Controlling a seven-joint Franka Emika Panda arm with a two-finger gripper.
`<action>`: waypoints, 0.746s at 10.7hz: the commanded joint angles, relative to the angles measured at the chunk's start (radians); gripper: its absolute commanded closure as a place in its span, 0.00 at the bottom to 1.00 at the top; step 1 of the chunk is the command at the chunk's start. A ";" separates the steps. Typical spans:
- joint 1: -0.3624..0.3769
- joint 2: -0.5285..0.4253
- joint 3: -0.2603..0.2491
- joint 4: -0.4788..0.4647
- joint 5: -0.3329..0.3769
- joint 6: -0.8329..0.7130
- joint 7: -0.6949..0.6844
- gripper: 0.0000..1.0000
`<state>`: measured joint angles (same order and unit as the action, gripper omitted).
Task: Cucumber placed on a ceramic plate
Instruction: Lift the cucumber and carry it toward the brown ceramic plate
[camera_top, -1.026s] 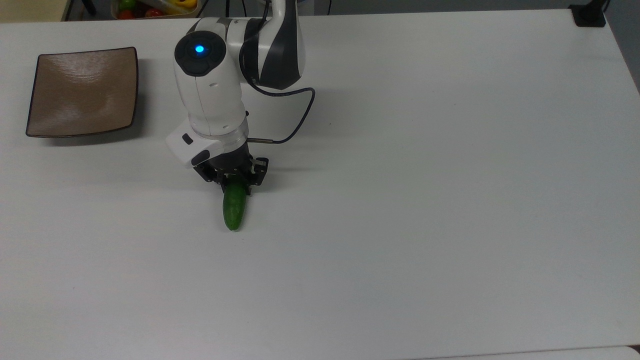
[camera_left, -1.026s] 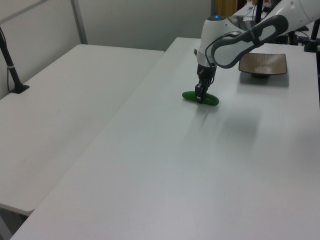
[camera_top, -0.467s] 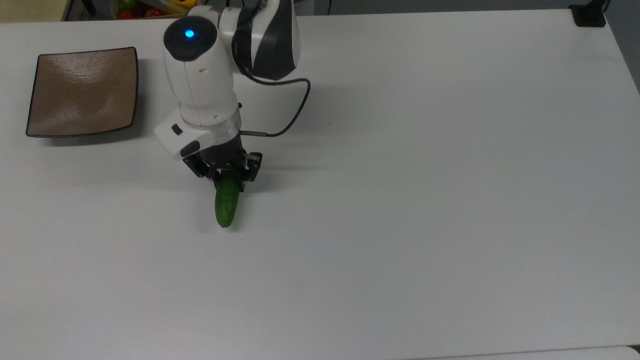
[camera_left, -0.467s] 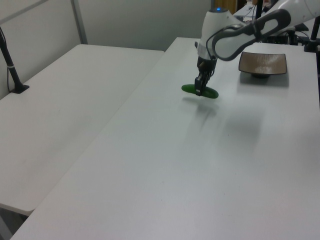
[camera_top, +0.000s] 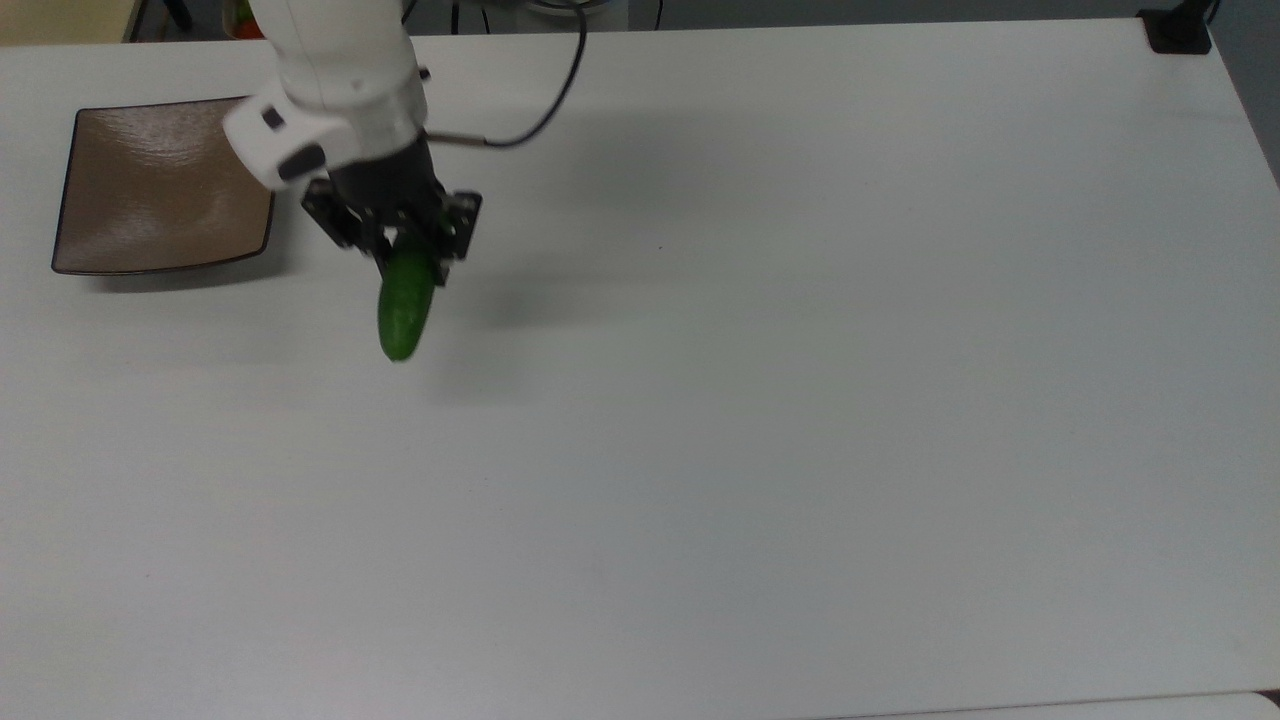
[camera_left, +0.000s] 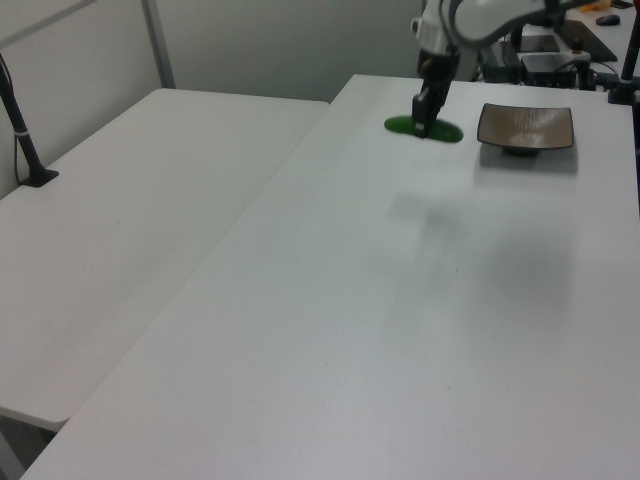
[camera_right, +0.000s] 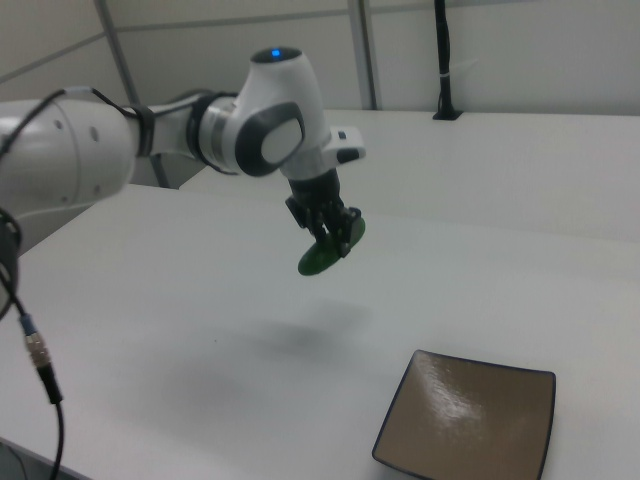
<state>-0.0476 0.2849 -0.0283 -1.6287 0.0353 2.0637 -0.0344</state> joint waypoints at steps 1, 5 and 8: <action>-0.067 -0.150 0.011 -0.043 0.076 -0.136 -0.121 0.86; -0.146 -0.291 0.004 -0.083 0.129 -0.292 -0.312 0.84; -0.240 -0.337 0.005 -0.094 0.130 -0.375 -0.483 0.84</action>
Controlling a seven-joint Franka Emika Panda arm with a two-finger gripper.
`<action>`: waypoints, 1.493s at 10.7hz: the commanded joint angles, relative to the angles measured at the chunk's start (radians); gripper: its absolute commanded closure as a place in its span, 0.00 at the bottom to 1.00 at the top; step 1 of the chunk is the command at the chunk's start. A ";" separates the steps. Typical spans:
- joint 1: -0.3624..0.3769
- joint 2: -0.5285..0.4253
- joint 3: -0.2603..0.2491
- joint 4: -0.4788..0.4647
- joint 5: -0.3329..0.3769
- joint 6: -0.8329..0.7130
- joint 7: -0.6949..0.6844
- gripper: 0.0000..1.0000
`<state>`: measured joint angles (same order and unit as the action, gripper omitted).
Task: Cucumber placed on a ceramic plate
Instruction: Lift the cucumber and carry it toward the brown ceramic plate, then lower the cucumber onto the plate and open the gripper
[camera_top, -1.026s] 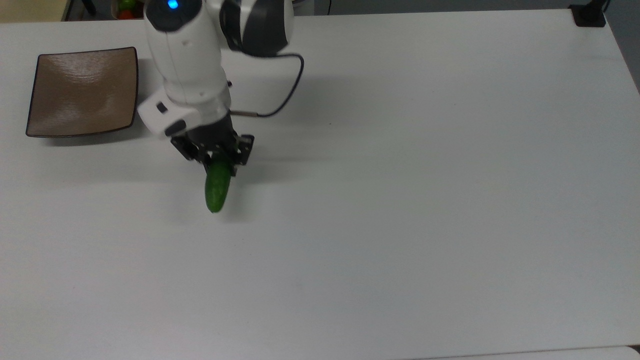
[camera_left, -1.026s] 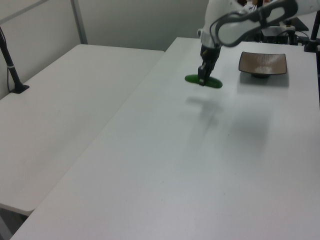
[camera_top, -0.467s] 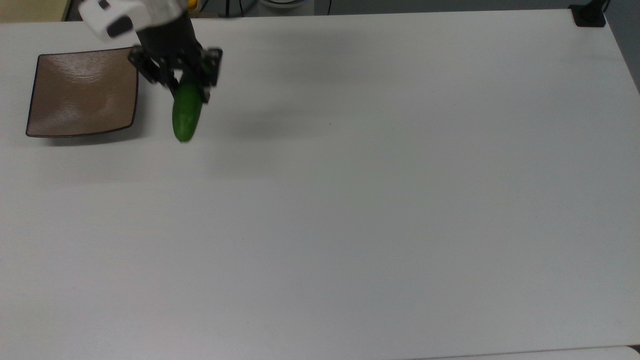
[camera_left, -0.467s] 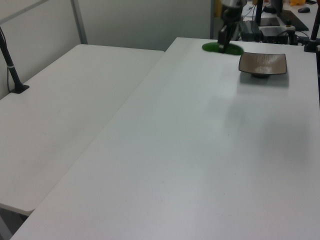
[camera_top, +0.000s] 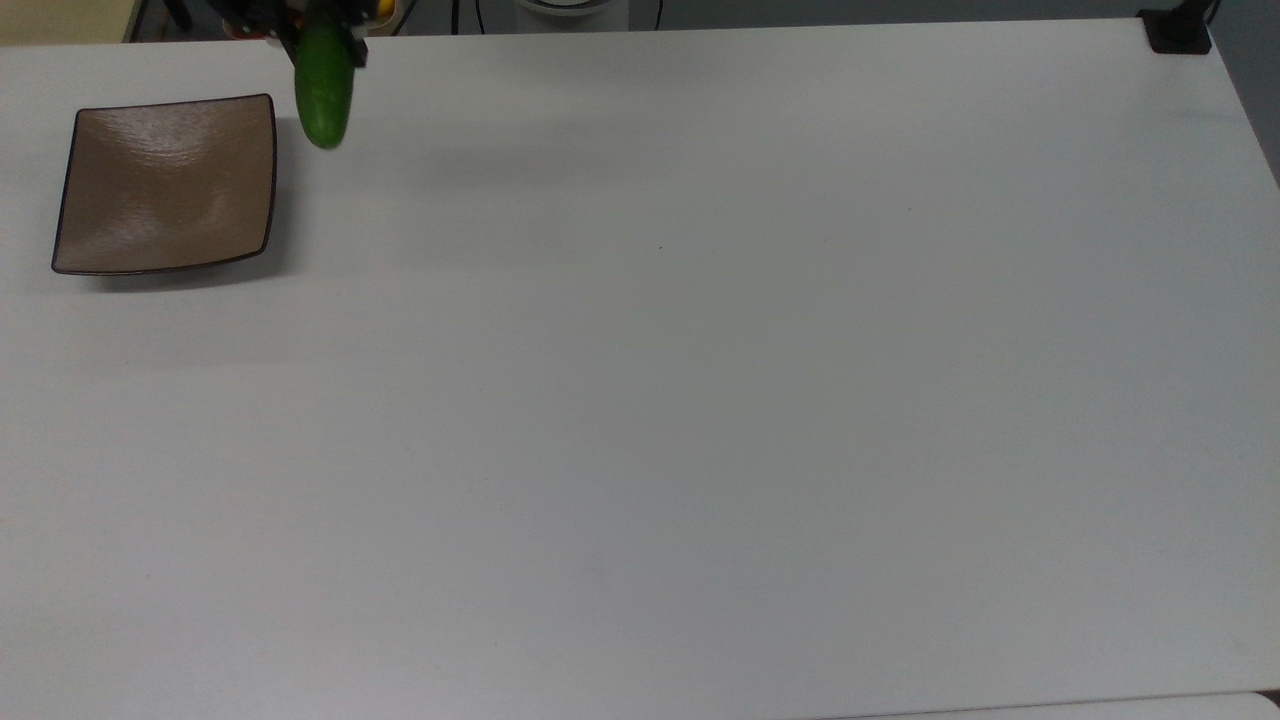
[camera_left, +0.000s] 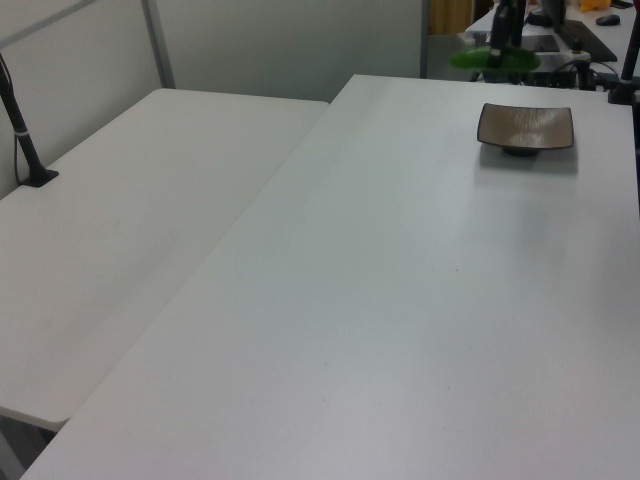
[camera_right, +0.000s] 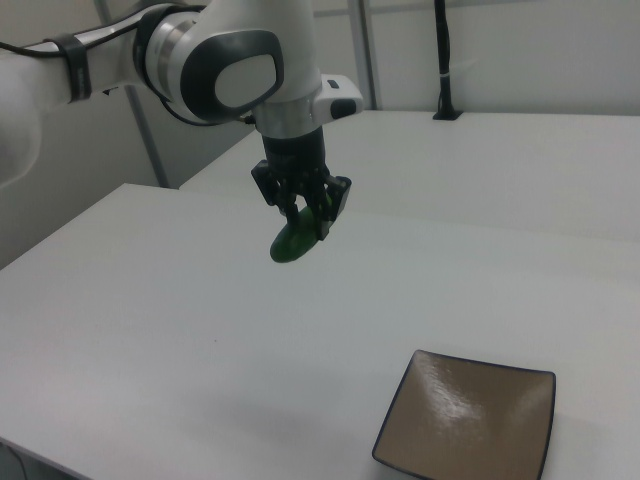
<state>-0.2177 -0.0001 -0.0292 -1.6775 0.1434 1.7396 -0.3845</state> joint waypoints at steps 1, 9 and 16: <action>-0.104 -0.049 0.006 -0.045 0.022 -0.052 -0.204 0.84; -0.339 0.141 -0.015 -0.083 0.007 0.183 -0.585 0.80; -0.341 0.293 -0.031 -0.197 0.005 0.518 -0.632 0.75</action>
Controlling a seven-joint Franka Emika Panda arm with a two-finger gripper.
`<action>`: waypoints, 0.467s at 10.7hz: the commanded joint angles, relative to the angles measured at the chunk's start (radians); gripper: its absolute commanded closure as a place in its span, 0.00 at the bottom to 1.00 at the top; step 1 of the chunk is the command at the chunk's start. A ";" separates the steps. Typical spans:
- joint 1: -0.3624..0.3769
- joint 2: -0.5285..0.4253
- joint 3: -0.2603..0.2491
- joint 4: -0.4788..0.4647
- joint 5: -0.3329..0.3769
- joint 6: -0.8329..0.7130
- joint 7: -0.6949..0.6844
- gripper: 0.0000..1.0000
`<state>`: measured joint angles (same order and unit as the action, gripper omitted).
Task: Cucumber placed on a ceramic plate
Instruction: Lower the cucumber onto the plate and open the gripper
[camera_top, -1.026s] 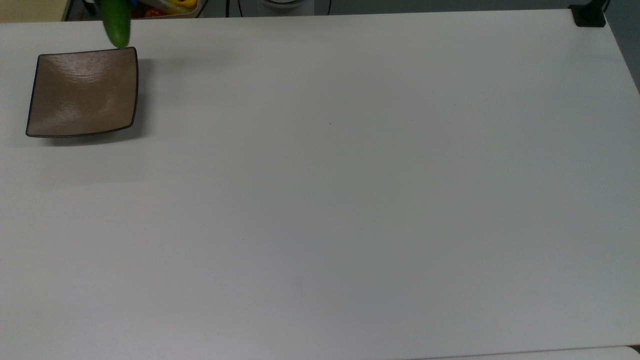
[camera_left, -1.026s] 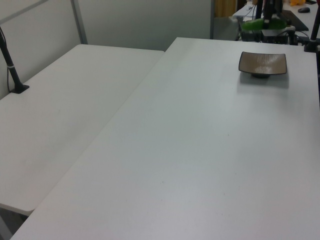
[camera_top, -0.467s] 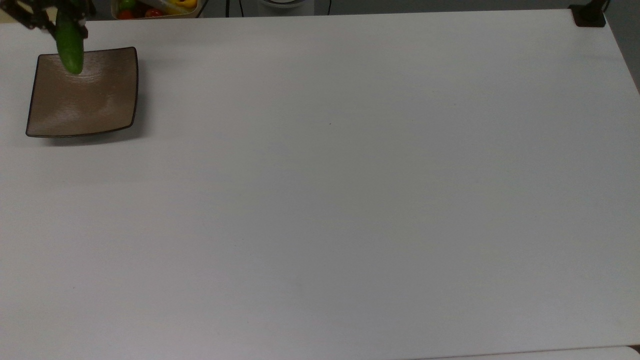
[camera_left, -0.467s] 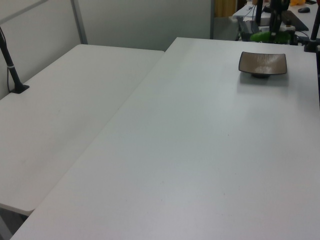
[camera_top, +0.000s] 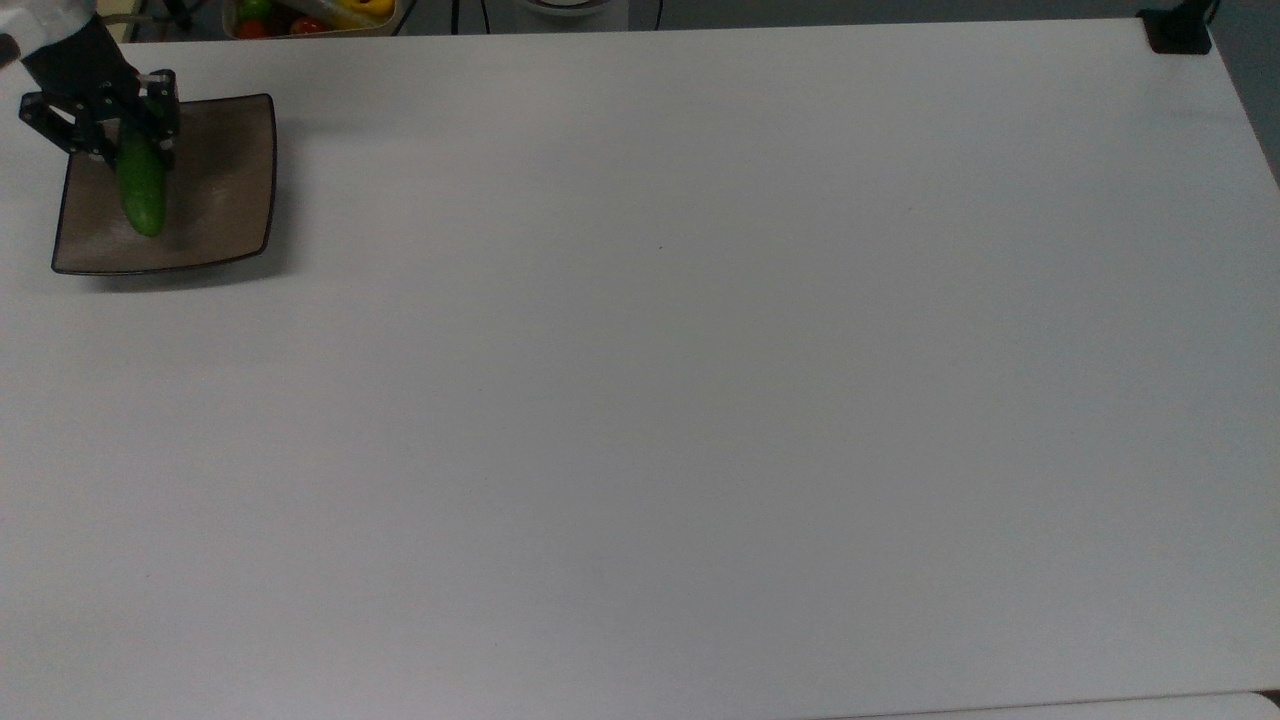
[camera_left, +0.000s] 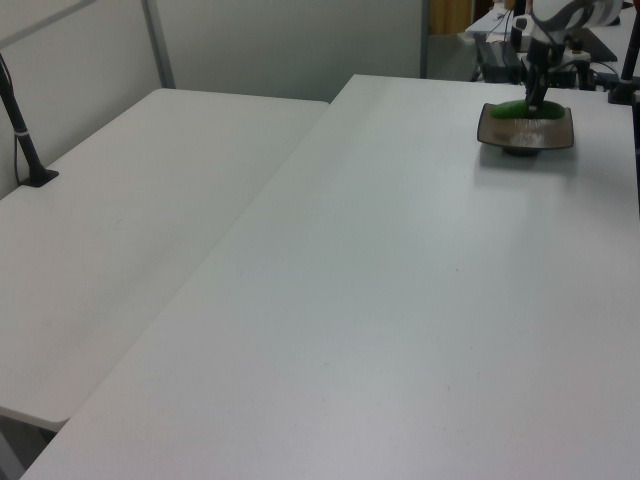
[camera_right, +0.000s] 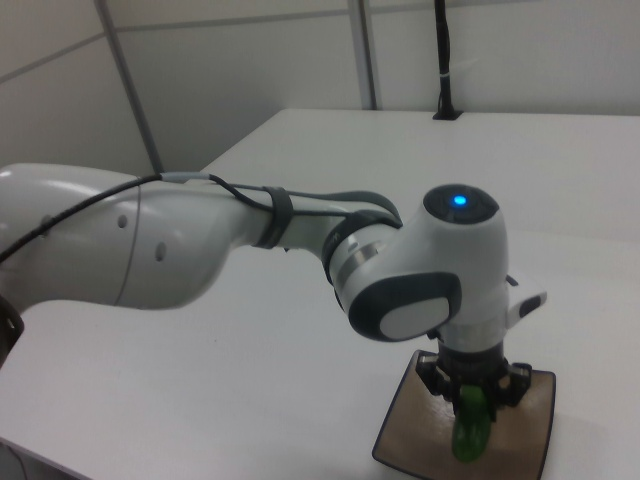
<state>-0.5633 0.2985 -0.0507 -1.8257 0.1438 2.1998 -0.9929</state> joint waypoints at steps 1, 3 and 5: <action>0.005 -0.004 -0.009 -0.049 0.005 0.058 -0.023 0.67; 0.003 -0.004 -0.009 -0.049 0.007 0.052 -0.020 0.43; 0.003 -0.007 -0.009 -0.049 0.007 0.048 -0.009 0.17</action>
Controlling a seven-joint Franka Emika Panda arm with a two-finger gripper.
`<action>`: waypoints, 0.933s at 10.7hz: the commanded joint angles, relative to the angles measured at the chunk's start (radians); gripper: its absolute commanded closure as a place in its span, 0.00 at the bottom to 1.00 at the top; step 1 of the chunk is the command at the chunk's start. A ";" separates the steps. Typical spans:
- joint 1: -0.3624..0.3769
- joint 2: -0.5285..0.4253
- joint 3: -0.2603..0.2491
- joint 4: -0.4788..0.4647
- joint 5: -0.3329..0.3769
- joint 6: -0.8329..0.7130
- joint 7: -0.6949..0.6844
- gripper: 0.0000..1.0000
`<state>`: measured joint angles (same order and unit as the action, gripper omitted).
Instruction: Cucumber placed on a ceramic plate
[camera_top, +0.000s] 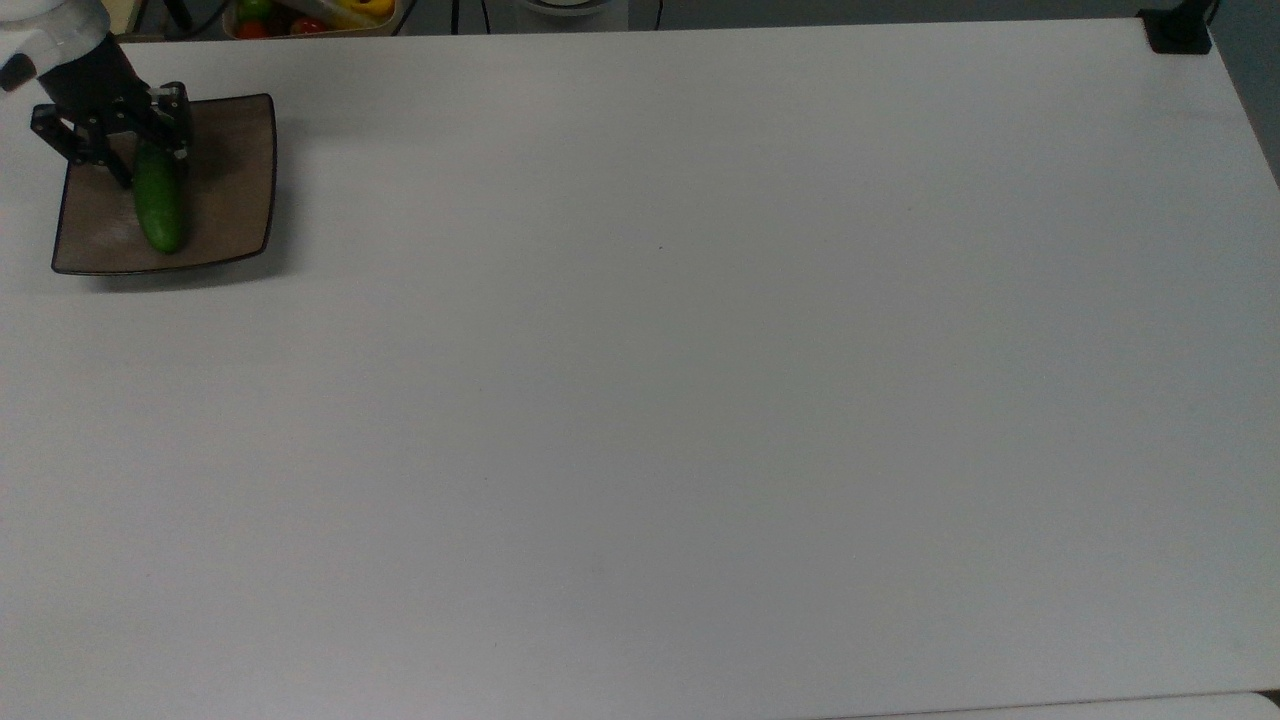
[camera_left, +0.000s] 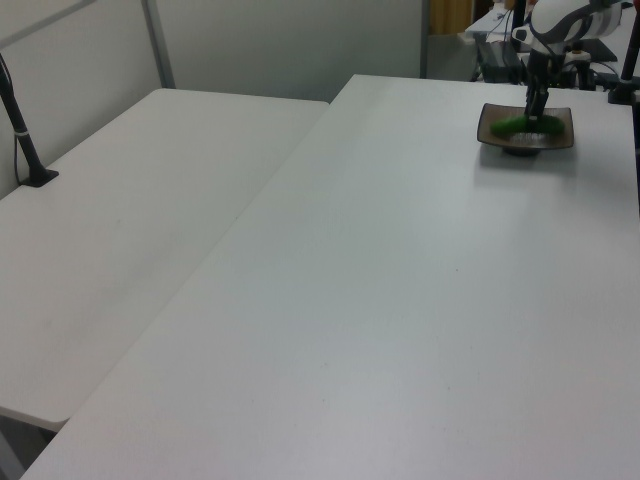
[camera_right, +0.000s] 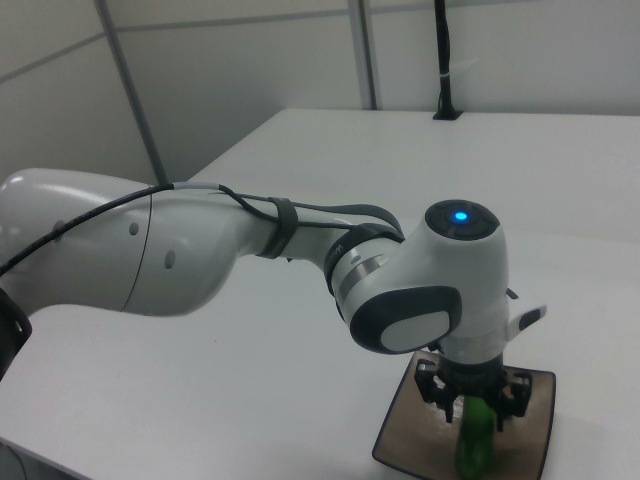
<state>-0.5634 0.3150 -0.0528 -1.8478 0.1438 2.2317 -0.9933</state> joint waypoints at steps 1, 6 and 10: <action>0.005 -0.033 -0.007 -0.025 0.007 0.013 -0.007 0.06; 0.100 -0.218 -0.019 0.038 0.007 -0.185 0.134 0.00; 0.279 -0.353 -0.090 0.113 0.005 -0.393 0.399 0.00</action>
<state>-0.3762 0.0280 -0.0907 -1.7730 0.1439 1.9603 -0.7126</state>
